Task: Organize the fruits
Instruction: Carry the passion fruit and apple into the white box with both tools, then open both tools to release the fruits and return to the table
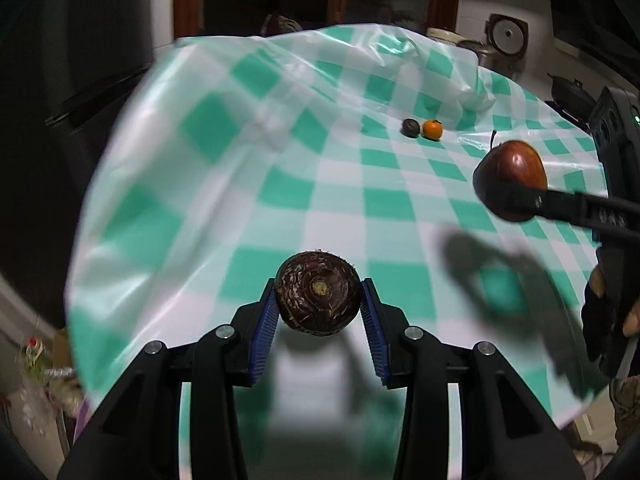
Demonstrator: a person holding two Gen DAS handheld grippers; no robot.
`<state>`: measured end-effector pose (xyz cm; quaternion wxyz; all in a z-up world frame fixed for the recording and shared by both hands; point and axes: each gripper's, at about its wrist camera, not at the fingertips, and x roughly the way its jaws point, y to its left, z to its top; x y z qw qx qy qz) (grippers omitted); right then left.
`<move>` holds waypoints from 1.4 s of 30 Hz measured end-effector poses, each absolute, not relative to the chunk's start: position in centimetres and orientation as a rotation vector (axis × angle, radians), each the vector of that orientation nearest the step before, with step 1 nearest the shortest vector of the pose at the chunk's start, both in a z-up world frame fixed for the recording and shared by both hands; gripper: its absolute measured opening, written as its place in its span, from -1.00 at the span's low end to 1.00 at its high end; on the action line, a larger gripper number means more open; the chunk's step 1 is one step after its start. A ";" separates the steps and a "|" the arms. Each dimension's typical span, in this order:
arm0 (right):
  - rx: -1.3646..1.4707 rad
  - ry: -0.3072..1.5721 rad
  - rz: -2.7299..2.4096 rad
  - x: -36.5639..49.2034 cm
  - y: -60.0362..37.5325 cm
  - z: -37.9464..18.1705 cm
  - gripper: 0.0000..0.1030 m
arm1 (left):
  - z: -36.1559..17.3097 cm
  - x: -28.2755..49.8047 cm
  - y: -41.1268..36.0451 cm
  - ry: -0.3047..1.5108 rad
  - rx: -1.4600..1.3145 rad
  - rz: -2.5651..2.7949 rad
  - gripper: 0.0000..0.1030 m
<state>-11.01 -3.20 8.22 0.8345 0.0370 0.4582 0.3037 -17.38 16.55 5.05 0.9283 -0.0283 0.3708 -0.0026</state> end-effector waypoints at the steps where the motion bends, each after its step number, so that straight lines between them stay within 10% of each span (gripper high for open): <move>1: 0.065 0.974 0.669 -12.1 -2.1 8.3 0.27 | 5.1 -18.5 17.2 0.755 -0.063 0.008 -0.24; 23: -0.327 1.017 1.073 -26.4 18.1 6.5 0.27 | 3.6 -37.1 32.9 0.690 -0.294 0.330 -0.24; 42: -0.953 1.348 1.077 -32.9 31.1 -16.5 0.27 | -14.4 -37.5 39.5 1.236 -0.335 0.464 -0.23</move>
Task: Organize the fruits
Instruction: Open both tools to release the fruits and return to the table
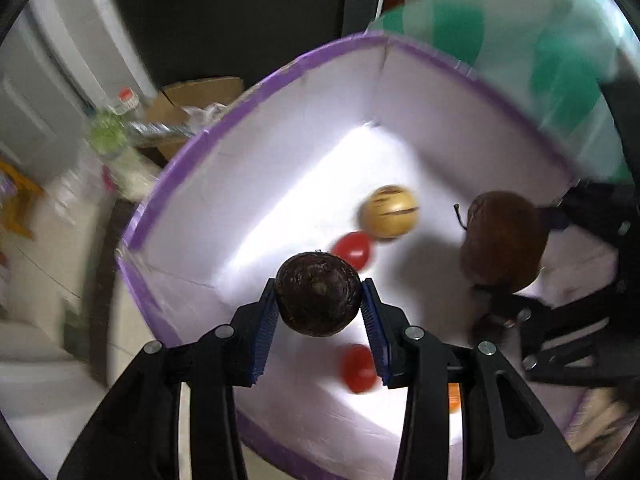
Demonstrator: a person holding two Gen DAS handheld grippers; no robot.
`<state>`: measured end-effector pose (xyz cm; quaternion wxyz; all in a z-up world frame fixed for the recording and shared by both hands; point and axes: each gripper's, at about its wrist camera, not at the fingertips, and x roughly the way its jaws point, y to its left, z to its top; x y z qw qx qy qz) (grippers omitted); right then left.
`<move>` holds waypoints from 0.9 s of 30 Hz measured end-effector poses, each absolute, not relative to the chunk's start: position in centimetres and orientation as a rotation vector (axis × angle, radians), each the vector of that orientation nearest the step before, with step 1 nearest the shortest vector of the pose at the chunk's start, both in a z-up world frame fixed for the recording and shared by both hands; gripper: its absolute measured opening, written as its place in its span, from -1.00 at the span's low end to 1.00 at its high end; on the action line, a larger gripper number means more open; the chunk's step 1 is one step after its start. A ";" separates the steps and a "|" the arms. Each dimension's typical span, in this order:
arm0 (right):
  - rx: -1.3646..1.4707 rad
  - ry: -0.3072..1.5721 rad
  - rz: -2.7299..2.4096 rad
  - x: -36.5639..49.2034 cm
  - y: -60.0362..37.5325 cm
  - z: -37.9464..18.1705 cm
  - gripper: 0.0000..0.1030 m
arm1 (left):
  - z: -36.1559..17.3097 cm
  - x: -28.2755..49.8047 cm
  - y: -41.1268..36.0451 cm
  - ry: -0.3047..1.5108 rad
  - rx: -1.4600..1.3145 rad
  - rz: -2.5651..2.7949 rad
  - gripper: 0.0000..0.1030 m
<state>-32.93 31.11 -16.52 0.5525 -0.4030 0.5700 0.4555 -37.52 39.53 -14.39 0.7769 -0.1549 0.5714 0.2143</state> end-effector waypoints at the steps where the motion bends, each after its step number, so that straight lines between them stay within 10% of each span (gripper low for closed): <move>1: -0.977 1.348 1.077 -33.1 31.3 -17.1 0.27 | -14.6 -37.3 39.6 1.254 -0.310 0.471 -0.23; 21: -0.969 1.383 1.080 -32.0 29.6 -16.7 0.41 | -16.0 -36.1 38.8 1.337 -0.243 0.400 -0.16; 27: -0.915 1.342 1.122 -33.5 28.0 -13.2 0.55 | -11.3 -38.6 39.0 1.122 -0.282 0.495 0.72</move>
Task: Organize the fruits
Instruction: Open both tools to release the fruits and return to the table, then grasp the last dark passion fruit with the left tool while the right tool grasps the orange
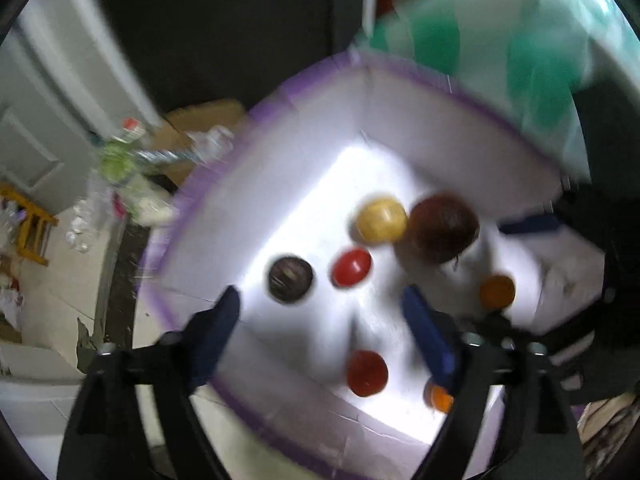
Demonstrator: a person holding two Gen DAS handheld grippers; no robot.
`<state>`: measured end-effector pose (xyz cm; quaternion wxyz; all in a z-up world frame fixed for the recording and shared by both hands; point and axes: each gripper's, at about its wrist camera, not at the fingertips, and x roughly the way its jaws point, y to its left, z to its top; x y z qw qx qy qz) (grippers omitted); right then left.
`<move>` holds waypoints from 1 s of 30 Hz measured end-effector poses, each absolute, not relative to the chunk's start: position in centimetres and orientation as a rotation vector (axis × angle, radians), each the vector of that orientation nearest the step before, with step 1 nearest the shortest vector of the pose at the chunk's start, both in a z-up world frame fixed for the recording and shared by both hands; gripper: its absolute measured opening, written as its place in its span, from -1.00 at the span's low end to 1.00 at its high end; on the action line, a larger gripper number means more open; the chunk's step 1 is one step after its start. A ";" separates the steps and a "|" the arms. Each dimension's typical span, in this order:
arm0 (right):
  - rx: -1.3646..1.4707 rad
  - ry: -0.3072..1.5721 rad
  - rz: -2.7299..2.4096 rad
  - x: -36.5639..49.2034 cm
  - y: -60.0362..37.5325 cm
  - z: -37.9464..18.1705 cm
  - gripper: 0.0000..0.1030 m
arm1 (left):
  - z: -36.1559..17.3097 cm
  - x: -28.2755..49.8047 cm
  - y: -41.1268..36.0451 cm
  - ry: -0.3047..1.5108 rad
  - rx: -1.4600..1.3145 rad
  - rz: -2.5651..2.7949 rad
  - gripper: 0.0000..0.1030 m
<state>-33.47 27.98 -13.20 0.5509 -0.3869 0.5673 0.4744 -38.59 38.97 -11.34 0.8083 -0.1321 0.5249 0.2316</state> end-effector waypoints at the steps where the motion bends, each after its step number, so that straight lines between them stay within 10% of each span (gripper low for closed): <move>1: -0.907 1.330 1.141 -33.9 27.6 -12.1 0.55 | -10.4 -39.3 39.2 1.085 -0.303 0.521 0.72; 18: -0.297 0.782 1.101 -25.5 10.3 15.8 0.97 | 8.9 -33.0 30.3 0.667 -0.357 0.468 0.78; 30: 0.150 0.935 0.393 -5.6 -11.6 12.1 0.97 | 5.5 -2.4 10.3 0.837 -0.170 -0.037 0.78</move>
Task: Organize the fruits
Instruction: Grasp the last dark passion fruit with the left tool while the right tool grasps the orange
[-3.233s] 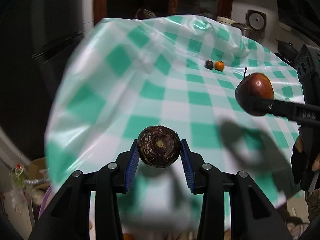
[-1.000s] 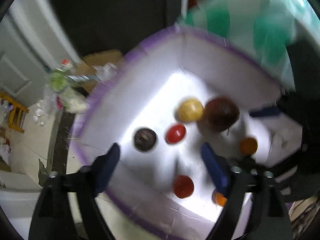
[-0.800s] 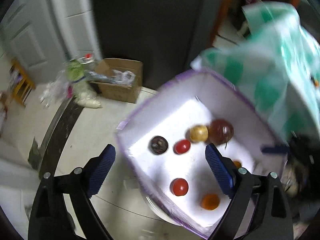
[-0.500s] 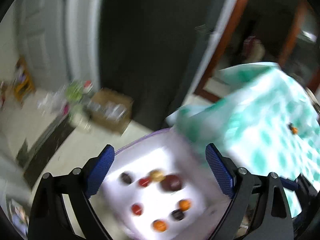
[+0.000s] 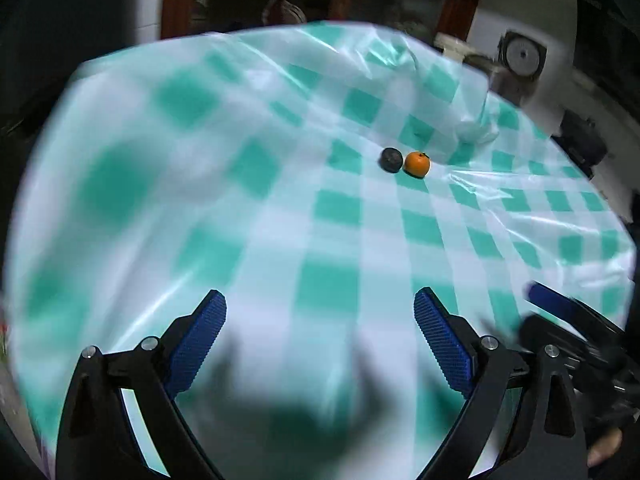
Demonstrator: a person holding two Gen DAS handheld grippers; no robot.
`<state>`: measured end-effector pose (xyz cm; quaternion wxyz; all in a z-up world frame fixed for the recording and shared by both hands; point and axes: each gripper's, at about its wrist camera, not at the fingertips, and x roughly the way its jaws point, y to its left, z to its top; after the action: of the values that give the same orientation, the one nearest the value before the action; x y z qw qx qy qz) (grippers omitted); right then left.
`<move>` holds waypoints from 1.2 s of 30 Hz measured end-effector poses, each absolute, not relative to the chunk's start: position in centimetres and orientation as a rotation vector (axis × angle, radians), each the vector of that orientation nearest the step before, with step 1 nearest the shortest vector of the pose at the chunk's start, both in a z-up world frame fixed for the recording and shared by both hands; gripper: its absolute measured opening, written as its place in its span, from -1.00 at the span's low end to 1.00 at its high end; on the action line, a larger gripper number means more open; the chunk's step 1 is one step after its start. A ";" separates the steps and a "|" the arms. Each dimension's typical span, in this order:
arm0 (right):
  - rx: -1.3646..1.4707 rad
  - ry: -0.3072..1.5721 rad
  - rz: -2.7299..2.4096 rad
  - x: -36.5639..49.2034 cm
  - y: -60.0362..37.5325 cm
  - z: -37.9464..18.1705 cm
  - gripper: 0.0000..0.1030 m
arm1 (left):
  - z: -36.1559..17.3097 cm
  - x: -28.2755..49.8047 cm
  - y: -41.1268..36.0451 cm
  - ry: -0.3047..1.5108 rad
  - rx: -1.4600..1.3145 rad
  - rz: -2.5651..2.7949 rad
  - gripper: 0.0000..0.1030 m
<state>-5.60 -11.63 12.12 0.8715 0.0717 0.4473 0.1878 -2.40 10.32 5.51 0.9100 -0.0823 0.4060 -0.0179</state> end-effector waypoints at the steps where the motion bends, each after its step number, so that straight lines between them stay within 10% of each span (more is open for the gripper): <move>1: 0.163 0.944 0.336 -4.5 -12.9 11.6 0.97 | 4.8 0.1 9.5 0.866 -0.171 -0.035 0.78; 19: 0.084 0.898 0.049 7.0 -20.9 5.7 0.97 | 2.3 12.4 4.3 0.721 -0.215 -0.082 0.78; 30: -0.172 1.009 0.239 18.0 -13.8 1.8 0.14 | 1.5 12.7 5.2 0.738 -0.278 -0.051 0.78; 36: -0.269 1.052 0.251 20.6 -11.5 0.2 0.12 | 1.2 12.9 5.4 0.743 -0.302 -0.044 0.78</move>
<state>20.63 -11.48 0.23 0.8487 -0.1277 0.4992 0.1189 12.88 5.41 1.21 0.9204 -0.1468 0.3618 -0.0215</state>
